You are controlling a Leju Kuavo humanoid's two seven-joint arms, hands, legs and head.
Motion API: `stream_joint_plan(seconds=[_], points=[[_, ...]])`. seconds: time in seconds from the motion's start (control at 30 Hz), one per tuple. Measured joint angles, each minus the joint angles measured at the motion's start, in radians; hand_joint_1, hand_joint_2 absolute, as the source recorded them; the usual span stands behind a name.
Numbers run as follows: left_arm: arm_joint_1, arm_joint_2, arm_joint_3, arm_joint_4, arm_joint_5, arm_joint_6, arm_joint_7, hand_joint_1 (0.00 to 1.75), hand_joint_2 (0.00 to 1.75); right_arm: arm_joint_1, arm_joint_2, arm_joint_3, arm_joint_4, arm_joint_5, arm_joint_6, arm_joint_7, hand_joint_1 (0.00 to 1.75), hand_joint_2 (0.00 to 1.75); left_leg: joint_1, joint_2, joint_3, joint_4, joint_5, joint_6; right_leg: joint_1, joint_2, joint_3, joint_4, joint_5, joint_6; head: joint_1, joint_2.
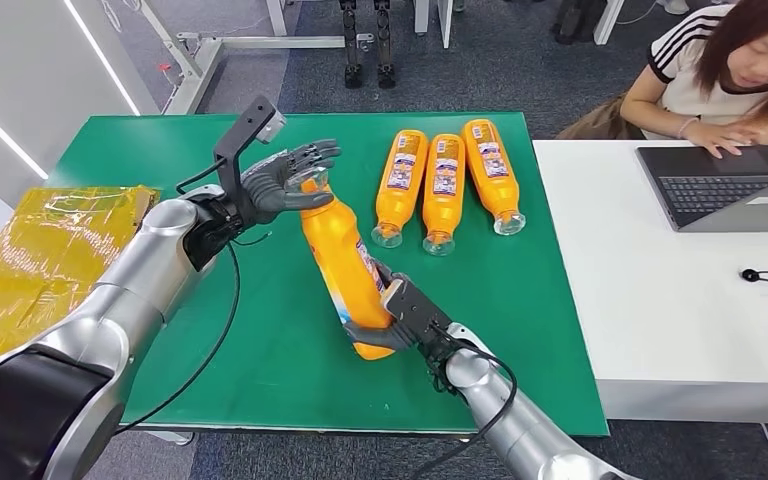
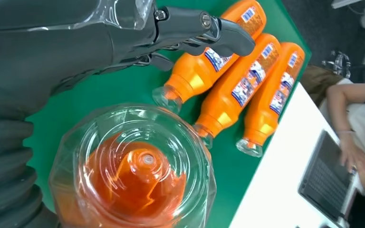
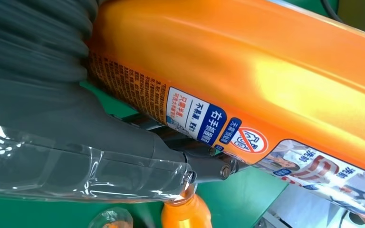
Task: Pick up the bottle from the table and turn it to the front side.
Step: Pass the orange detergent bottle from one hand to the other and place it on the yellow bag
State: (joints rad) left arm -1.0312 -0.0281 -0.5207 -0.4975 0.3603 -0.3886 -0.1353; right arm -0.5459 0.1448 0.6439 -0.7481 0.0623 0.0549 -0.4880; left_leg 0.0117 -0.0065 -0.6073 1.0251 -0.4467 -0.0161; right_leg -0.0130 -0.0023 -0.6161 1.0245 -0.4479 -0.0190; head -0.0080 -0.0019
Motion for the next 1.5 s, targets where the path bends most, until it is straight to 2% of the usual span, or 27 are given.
stream_joint_plan(seconds=[0.23, 0.53, 0.83, 1.07, 1.3, 1.5], points=[[0.019, 0.009, 0.002, -0.036, 0.060, -0.023, -0.004, 0.00, 1.75, 0.001, -0.002, -0.003, -0.003, -0.016, -0.037, -0.021, 1.75, 1.75, 0.000, 0.000, 0.000, 0.000, 0.000, 0.000, 0.000, 0.000, 0.000, 0.000, 0.000, 0.000, 0.000, 0.000], [0.085, 0.017, 0.000, -0.204, 0.199, -0.040, 0.060, 0.00, 1.75, -0.001, -0.016, -0.056, -0.017, -0.028, -0.094, -0.036, 1.75, 1.75, 0.000, 0.001, 0.000, 0.000, 0.000, 0.000, 0.000, 0.001, 0.000, 0.000, 0.000, 0.000, 0.000, 0.000], [0.137, 0.001, -0.047, -0.318, 0.239, -0.014, 0.052, 0.00, 1.75, -0.013, -0.016, -0.085, 0.009, -0.024, -0.113, -0.066, 1.75, 1.75, 0.000, 0.001, 0.000, 0.000, 0.000, 0.000, 0.000, 0.001, 0.000, 0.000, 0.000, 0.000, 0.000, 0.000], [0.134, -0.029, -0.096, -0.324, 0.247, -0.002, 0.034, 0.00, 1.75, -0.035, -0.002, -0.085, 0.037, 0.001, -0.122, -0.070, 1.75, 1.75, 0.000, 0.001, 0.000, 0.000, 0.000, 0.000, 0.000, 0.001, 0.000, 0.000, 0.000, 0.000, 0.000, 0.000], [0.101, -0.069, -0.128, -0.277, 0.219, 0.053, -0.020, 0.00, 1.75, -0.066, 0.036, -0.081, 0.038, 0.082, -0.189, -0.057, 1.75, 1.75, 0.000, 0.001, 0.001, 0.000, 0.000, 0.000, 0.000, 0.001, 0.000, 0.000, 0.000, 0.000, 0.000, 0.000], [0.084, -0.082, -0.132, -0.217, 0.181, 0.118, -0.045, 0.00, 1.75, -0.075, 0.048, -0.052, 0.020, 0.164, -0.253, -0.053, 1.75, 1.75, 0.000, 0.002, 0.001, 0.000, 0.000, 0.000, 0.000, 0.002, 0.000, 0.000, 0.000, 0.000, 0.000, 0.000]])
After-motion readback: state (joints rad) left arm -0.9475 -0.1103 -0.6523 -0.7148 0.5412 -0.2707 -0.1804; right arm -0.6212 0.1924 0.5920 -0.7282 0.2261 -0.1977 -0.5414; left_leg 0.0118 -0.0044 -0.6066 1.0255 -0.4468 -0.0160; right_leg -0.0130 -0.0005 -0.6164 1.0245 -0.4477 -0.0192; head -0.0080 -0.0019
